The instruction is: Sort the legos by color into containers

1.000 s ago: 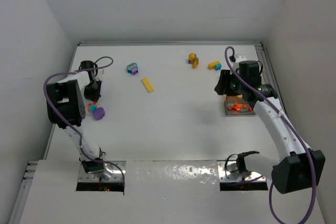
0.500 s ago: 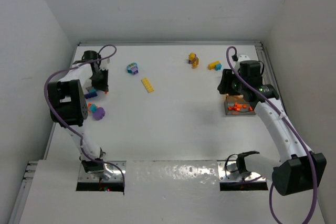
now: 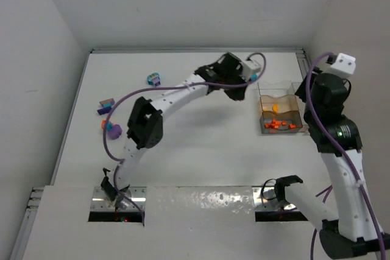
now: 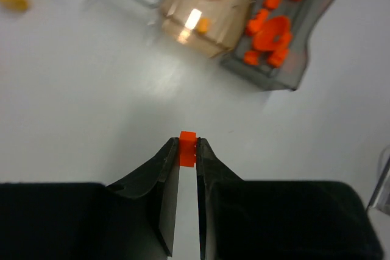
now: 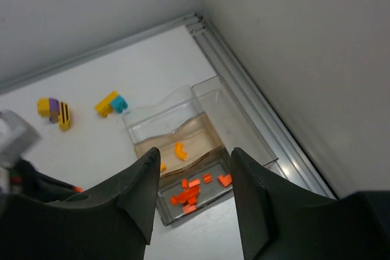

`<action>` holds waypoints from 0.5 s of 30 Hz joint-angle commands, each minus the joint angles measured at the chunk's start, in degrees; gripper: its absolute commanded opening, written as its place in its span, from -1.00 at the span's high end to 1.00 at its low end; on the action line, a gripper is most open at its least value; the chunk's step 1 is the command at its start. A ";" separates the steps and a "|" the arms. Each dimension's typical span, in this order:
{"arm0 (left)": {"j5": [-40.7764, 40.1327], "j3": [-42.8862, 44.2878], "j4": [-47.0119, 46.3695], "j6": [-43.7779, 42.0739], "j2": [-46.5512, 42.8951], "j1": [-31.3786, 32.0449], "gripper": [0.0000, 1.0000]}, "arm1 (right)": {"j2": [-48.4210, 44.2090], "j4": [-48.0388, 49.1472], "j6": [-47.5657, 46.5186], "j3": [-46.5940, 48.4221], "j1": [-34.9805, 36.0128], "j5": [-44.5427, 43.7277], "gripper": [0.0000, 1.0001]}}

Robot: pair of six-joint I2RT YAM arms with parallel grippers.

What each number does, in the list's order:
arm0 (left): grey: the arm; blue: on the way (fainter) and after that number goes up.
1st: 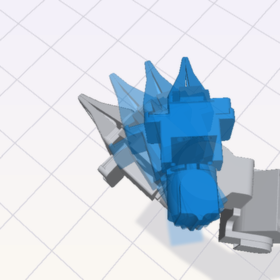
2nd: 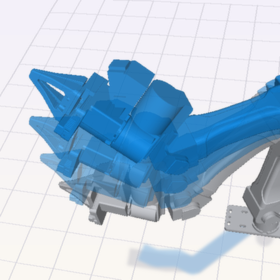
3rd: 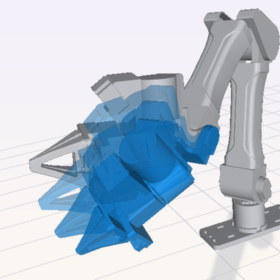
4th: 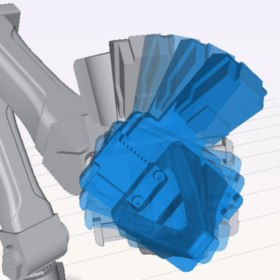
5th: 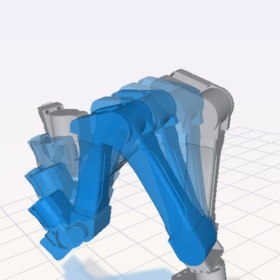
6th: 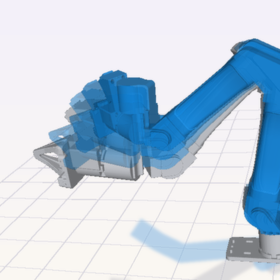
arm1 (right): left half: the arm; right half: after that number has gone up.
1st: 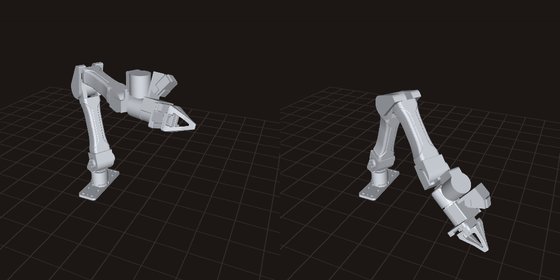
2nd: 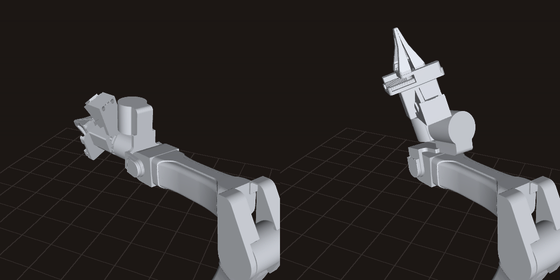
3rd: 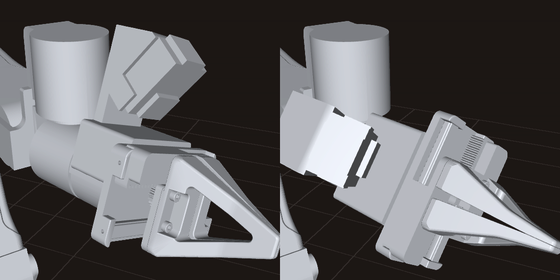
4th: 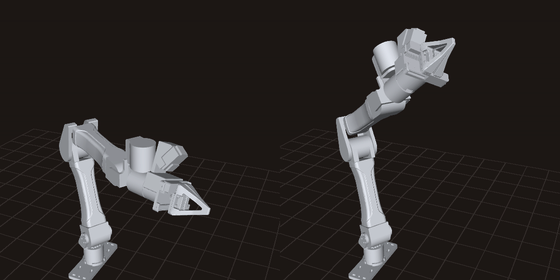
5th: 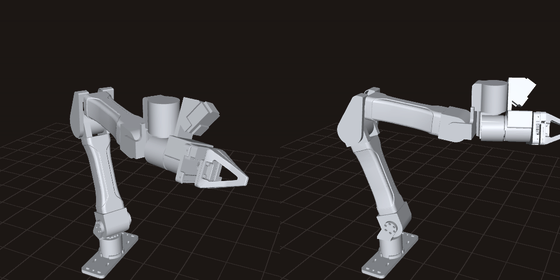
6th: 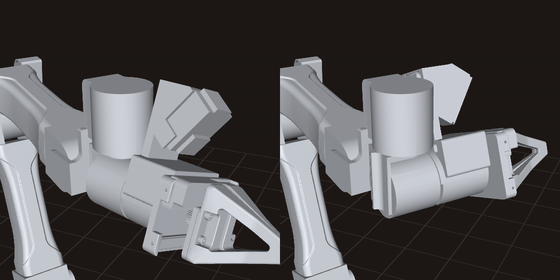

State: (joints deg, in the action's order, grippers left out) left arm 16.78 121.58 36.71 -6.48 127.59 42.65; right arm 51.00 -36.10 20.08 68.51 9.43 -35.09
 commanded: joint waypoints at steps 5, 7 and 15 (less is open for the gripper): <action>0.20 8.58 -12.77 5.94 7.93 10.24 1.00 | -5.56 -1.69 -2.15 0.22 -0.29 -3.67 0.01; -0.60 11.29 -14.29 8.50 10.73 11.39 1.00 | -6.18 -2.74 -1.62 -0.65 -0.20 -1.66 0.01; -4.82 14.65 -22.47 8.59 17.25 15.70 1.00 | -8.20 -5.21 0.49 -3.38 -0.29 3.45 0.01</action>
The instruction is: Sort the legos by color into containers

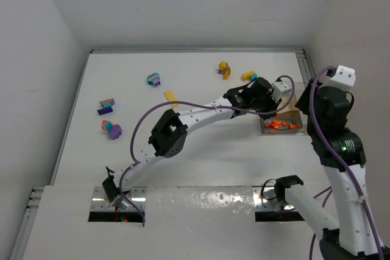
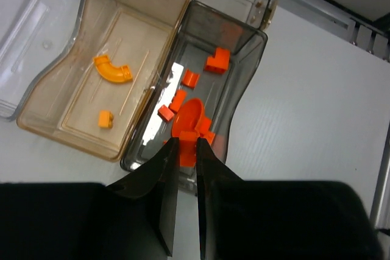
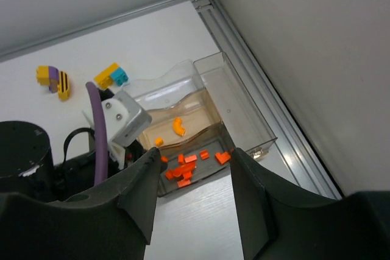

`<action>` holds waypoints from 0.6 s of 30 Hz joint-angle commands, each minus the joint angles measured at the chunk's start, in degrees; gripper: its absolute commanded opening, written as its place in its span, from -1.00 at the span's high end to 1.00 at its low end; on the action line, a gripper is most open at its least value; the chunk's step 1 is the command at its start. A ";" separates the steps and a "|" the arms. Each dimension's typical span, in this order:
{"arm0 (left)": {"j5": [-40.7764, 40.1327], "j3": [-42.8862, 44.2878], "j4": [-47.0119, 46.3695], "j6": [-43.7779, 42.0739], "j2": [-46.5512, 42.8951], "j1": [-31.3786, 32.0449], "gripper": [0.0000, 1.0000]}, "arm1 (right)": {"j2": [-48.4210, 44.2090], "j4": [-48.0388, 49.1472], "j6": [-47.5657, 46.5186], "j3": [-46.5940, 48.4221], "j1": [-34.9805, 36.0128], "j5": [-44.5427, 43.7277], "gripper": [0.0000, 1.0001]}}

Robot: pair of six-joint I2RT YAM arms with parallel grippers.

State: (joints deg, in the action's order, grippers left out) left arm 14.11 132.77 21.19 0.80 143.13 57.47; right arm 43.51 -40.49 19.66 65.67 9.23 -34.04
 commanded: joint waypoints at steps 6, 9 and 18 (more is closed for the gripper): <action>-3.56 2.23 -9.41 1.31 4.08 1.59 0.93 | -1.67 -2.22 0.91 -1.16 -0.01 2.93 0.01; -4.17 1.79 -9.41 0.79 4.09 1.85 0.35 | -1.85 -2.57 0.56 -1.16 -0.09 2.93 0.01; -4.62 3.02 -7.05 -0.01 2.60 1.77 -0.24 | -1.14 -1.61 0.99 -1.07 -0.09 4.24 0.00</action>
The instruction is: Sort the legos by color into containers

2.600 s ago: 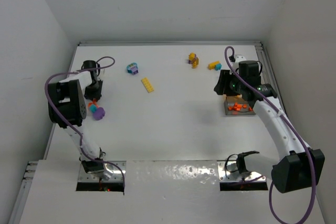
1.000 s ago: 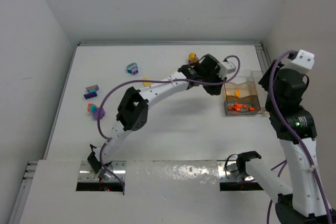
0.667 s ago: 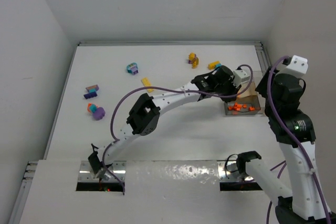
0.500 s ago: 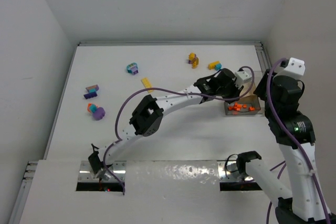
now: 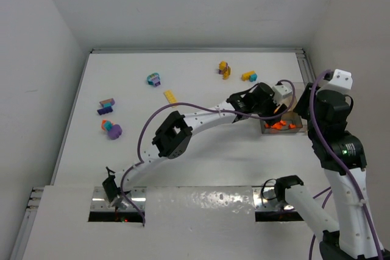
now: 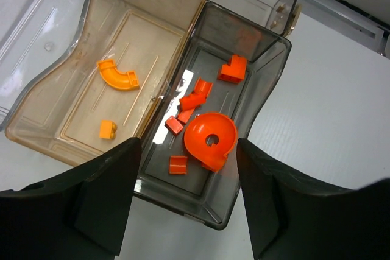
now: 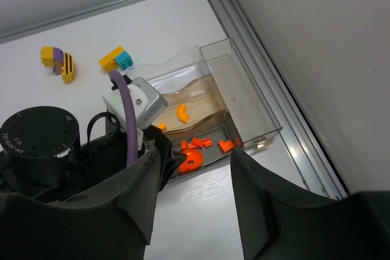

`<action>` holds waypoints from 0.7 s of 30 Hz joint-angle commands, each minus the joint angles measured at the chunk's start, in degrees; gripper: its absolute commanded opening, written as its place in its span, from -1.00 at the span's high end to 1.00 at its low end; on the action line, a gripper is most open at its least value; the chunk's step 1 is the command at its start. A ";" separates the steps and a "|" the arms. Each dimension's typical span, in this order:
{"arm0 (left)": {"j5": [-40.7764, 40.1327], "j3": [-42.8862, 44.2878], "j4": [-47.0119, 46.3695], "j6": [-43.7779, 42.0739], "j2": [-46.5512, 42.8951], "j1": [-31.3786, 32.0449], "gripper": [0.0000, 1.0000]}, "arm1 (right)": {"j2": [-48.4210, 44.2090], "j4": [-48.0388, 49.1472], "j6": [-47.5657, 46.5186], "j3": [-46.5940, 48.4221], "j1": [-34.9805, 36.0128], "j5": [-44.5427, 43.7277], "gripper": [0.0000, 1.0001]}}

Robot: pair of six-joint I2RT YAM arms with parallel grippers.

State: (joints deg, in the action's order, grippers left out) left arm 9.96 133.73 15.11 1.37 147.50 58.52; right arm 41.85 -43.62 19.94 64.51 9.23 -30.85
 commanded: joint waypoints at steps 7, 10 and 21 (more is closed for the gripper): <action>-3.10 3.03 4.12 -1.10 -8.79 -2.09 -0.22 | 3.15 3.18 0.71 2.02 -0.01 5.52 0.01; -5.12 -2.03 9.48 -4.52 -16.50 -5.86 -0.19 | 5.52 4.85 0.53 3.16 -0.09 9.04 0.01; -26.38 -36.32 32.77 -18.07 -50.36 -41.09 -0.32 | 18.69 19.97 6.06 -0.26 0.43 26.71 0.06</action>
State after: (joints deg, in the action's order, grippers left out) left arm -6.68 104.29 36.10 -11.60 102.13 25.93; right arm 56.05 -30.65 22.79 64.99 9.26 -12.25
